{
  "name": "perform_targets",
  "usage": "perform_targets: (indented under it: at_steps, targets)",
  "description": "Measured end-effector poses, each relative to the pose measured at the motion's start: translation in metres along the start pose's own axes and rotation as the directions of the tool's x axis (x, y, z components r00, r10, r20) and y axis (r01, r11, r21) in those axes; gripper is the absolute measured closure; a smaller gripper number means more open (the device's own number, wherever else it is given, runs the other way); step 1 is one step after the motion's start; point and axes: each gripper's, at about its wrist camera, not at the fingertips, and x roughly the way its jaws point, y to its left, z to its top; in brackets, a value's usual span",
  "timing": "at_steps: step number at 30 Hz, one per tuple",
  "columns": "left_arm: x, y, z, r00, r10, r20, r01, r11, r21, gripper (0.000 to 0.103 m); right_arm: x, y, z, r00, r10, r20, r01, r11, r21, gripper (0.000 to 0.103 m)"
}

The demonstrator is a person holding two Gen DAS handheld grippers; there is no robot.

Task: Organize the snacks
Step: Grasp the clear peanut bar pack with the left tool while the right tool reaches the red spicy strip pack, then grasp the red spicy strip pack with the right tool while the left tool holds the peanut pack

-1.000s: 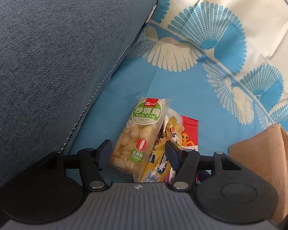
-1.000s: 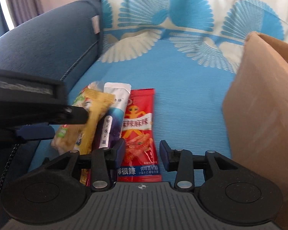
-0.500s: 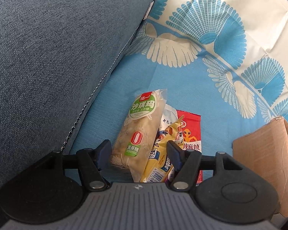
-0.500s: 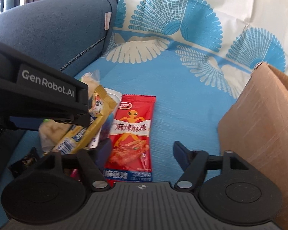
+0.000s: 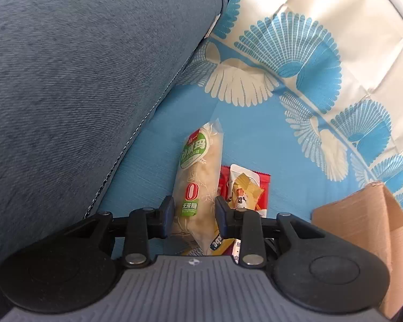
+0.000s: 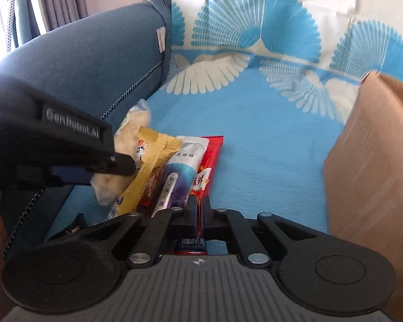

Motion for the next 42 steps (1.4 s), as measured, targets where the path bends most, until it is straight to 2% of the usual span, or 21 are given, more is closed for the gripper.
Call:
perform_targets:
  at_steps: [8, 14, 19, 22, 24, 26, 28, 29, 30, 31, 32, 33, 35, 38, 42]
  targets:
    - [-0.031, 0.008, -0.011, 0.999, -0.045, 0.013, 0.045, 0.998, -0.032, 0.073, -0.049, -0.001, -0.018, 0.995, -0.092, 0.031, 0.094, 0.994, -0.057, 0.102]
    - [-0.06, 0.016, -0.029, 0.998, -0.058, -0.007, 0.058, 0.998, -0.022, 0.073, -0.085, 0.001, -0.043, 1.0, -0.019, -0.019, 0.019, 0.999, -0.037, 0.102]
    - [-0.094, 0.019, -0.051, 0.995, -0.101, -0.009, 0.101, 0.995, 0.007, 0.074, -0.118, 0.002, -0.058, 0.999, 0.041, -0.019, -0.042, 0.997, -0.062, 0.101]
    - [-0.102, 0.019, -0.062, 0.992, -0.107, -0.06, 0.11, 0.993, 0.044, 0.074, -0.132, 0.005, -0.07, 0.995, 0.072, -0.066, -0.077, 0.993, -0.089, 0.101]
    - [-0.1, 0.019, -0.068, 0.99, -0.092, -0.108, 0.099, 0.993, 0.069, 0.074, -0.134, 0.007, -0.08, 0.989, 0.081, -0.127, -0.095, 0.99, -0.105, 0.1]
    - [-0.097, 0.022, -0.07, 0.987, -0.079, -0.143, 0.089, 0.994, 0.063, 0.074, -0.133, 0.009, -0.089, 0.981, 0.068, -0.18, -0.089, 0.989, -0.115, 0.1]
    - [-0.096, 0.027, -0.071, 0.988, -0.058, -0.143, 0.065, 0.997, 0.04, 0.074, -0.132, 0.013, -0.092, 0.979, 0.069, -0.191, -0.095, 0.987, -0.132, 0.098]
    - [-0.096, 0.029, -0.071, 0.989, -0.05, -0.14, 0.054, 0.998, 0.026, 0.073, -0.133, 0.016, -0.092, 0.98, 0.068, -0.185, -0.096, 0.985, -0.145, 0.09]
    - [-0.095, 0.03, -0.071, 0.989, -0.053, -0.141, 0.055, 0.998, 0.014, 0.073, -0.132, 0.018, -0.092, 0.982, 0.064, -0.178, -0.093, 0.983, -0.159, 0.073]
    - [-0.095, 0.029, -0.071, 0.988, -0.057, -0.141, 0.059, 0.998, 0.011, 0.073, -0.131, 0.02, -0.092, 0.984, 0.058, -0.17, -0.087, 0.982, -0.168, 0.061]
    - [-0.093, 0.028, -0.07, 0.989, -0.061, -0.137, 0.063, 0.998, 0.012, 0.07, -0.13, 0.022, -0.092, 0.985, 0.053, -0.163, -0.081, 0.982, -0.168, 0.043]
    - [-0.092, 0.026, -0.069, 0.989, -0.067, -0.133, 0.07, 0.997, 0.017, 0.067, -0.128, 0.022, -0.091, 0.986, 0.052, -0.156, -0.078, 0.984, -0.162, 0.038]
    - [-0.09, 0.022, -0.069, 0.988, -0.075, -0.137, 0.08, 0.996, 0.026, 0.058, -0.125, 0.021, -0.089, 0.987, 0.057, -0.153, -0.078, 0.988, -0.131, 0.034]
    - [-0.082, 0.018, -0.069, 0.985, -0.06, -0.164, 0.069, 0.996, 0.048, 0.058, -0.115, 0.019, -0.084, 0.986, 0.069, -0.15, -0.078, 0.996, -0.054, 0.025]
    - [-0.07, 0.013, -0.071, 0.978, -0.055, -0.201, 0.072, 0.995, 0.076, 0.058, -0.099, 0.019, -0.082, 0.983, 0.065, -0.172, -0.066, 0.998, 0.002, 0.02]
